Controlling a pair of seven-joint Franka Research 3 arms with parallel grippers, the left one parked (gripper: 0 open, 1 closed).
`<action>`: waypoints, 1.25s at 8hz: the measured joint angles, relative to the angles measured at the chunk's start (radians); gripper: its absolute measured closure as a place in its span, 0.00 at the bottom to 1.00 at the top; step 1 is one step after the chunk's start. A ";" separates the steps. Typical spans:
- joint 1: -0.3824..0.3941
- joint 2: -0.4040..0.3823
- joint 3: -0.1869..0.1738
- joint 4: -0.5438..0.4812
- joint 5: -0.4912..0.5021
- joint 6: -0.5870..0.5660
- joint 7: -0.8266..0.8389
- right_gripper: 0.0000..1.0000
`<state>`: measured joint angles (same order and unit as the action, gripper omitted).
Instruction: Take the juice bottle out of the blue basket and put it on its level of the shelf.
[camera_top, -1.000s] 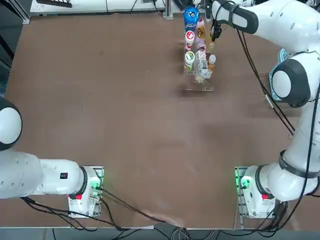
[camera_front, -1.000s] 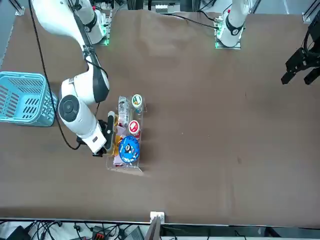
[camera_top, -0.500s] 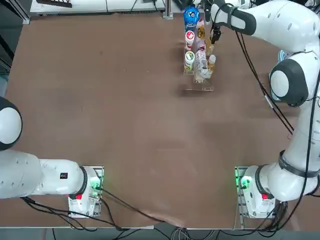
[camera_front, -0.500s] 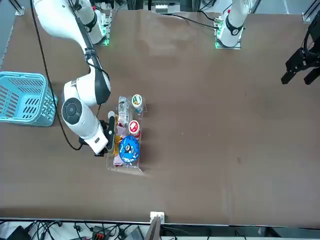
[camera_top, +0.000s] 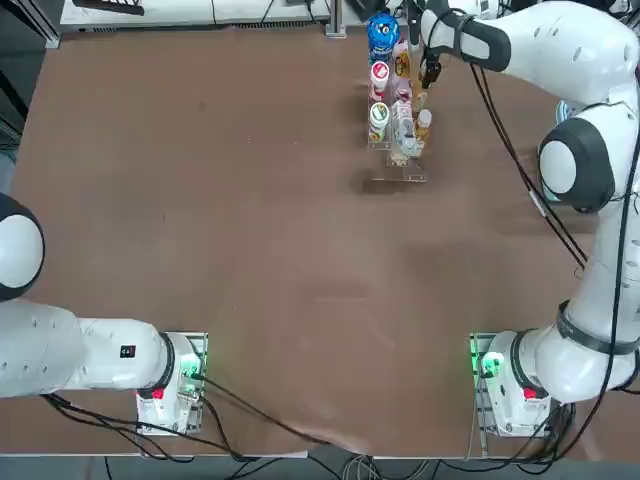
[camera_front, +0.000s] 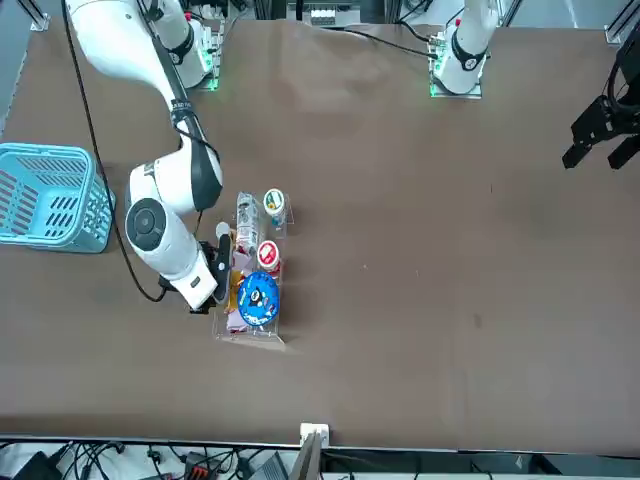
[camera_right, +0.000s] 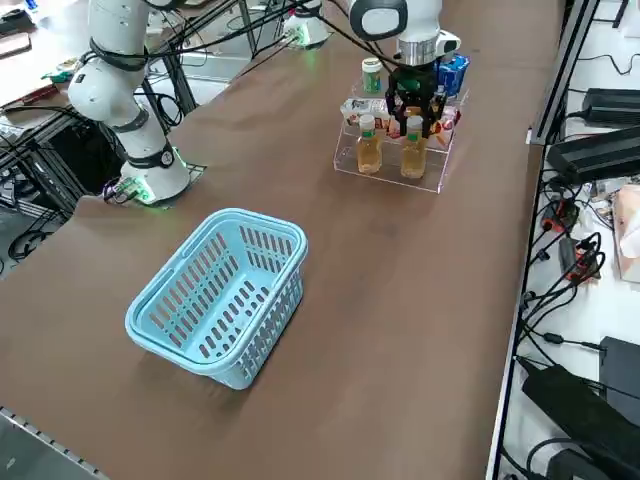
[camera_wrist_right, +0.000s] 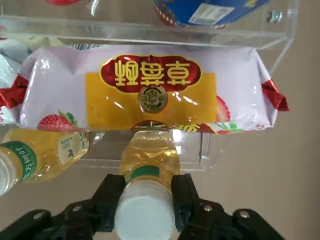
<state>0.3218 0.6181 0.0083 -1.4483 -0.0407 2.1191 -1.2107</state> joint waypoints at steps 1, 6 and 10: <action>0.002 0.001 0.000 0.000 0.000 0.001 0.000 0.45; 0.007 0.017 0.000 0.000 0.000 0.016 0.000 0.45; 0.010 0.024 0.000 0.000 0.000 0.020 0.000 0.42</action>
<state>0.3313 0.6417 0.0082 -1.4486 -0.0407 2.1394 -1.2104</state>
